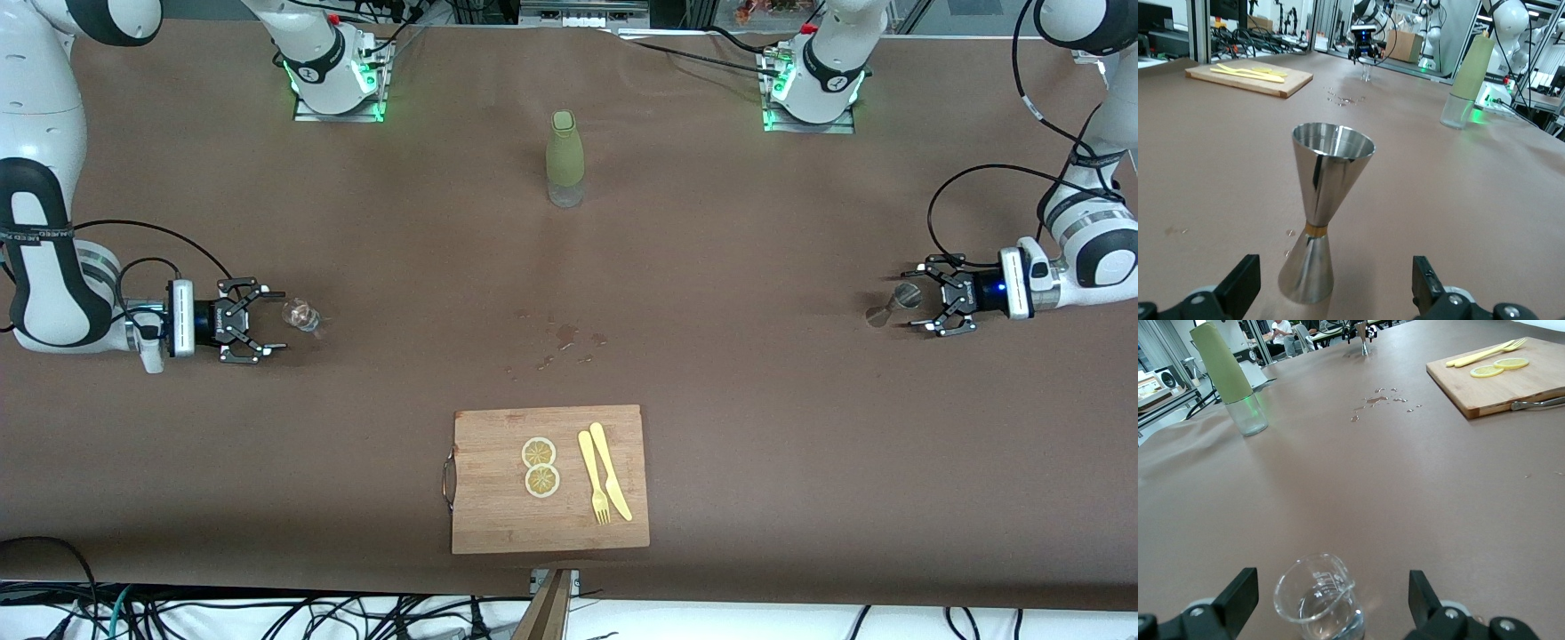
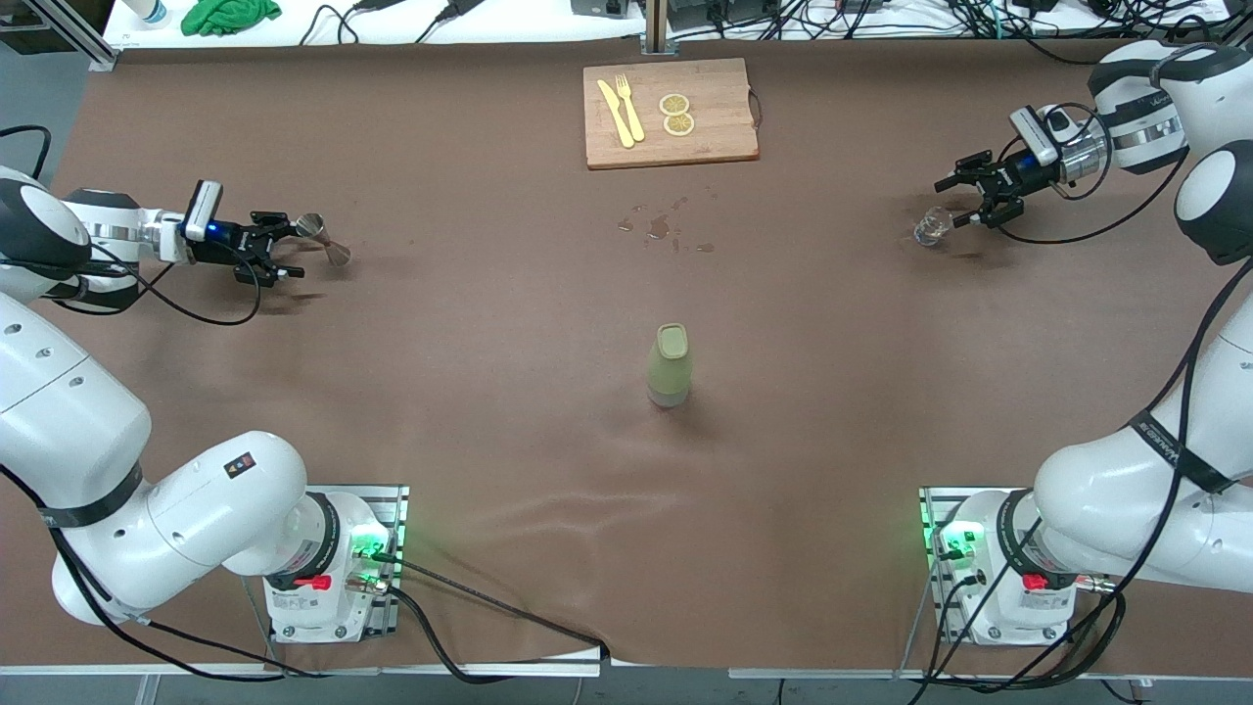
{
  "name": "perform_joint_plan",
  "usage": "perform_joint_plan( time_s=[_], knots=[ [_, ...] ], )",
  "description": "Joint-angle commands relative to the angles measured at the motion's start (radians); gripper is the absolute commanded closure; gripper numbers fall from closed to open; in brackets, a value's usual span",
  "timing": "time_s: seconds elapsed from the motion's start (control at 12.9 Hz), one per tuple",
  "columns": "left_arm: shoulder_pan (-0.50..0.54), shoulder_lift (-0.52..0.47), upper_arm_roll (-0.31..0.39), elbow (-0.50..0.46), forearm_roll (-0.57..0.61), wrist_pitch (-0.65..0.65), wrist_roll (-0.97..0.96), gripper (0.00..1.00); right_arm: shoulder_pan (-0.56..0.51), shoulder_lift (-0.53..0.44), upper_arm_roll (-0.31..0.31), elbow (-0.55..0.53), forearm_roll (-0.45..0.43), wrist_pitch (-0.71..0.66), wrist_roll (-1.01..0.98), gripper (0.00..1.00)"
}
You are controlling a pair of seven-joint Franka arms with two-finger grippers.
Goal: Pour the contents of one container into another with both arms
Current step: 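Close the right gripper on the beaker while the left gripper grasps the jigger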
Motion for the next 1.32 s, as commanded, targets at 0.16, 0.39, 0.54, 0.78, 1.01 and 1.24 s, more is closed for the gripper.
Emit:
perform_joint_plan(
  time_s=[0.16,0.39,0.54,0.78,1.01,1.24],
  knots=[
    [-0.011,-0.034,-0.012,-0.082,-0.071,0.003,0.1,0.0,0.001,-0.019,0.0,-0.06,-0.015,0.016,-0.019,0.0],
    [-0.03,-0.047,-0.022,-0.103,-0.096,0.007,0.122,0.0,0.001,-0.005,0.0,-0.06,-0.024,0.038,-0.023,0.0],
    [-0.04,-0.048,-0.021,-0.114,-0.11,0.01,0.145,0.0,0.002,0.004,0.0,-0.06,-0.024,0.045,-0.025,0.0],
    [-0.045,-0.047,-0.021,-0.128,-0.119,0.011,0.165,0.0,0.004,0.004,0.0,-0.058,-0.03,0.047,-0.023,0.04],
    [-0.051,-0.044,-0.021,-0.14,-0.134,0.014,0.188,0.24,0.008,0.012,0.0,-0.058,-0.038,0.058,-0.023,0.37],
    [-0.051,-0.037,-0.021,-0.146,-0.148,0.011,0.185,0.85,0.012,0.01,0.0,-0.058,-0.038,0.058,-0.023,0.51]
  ],
)
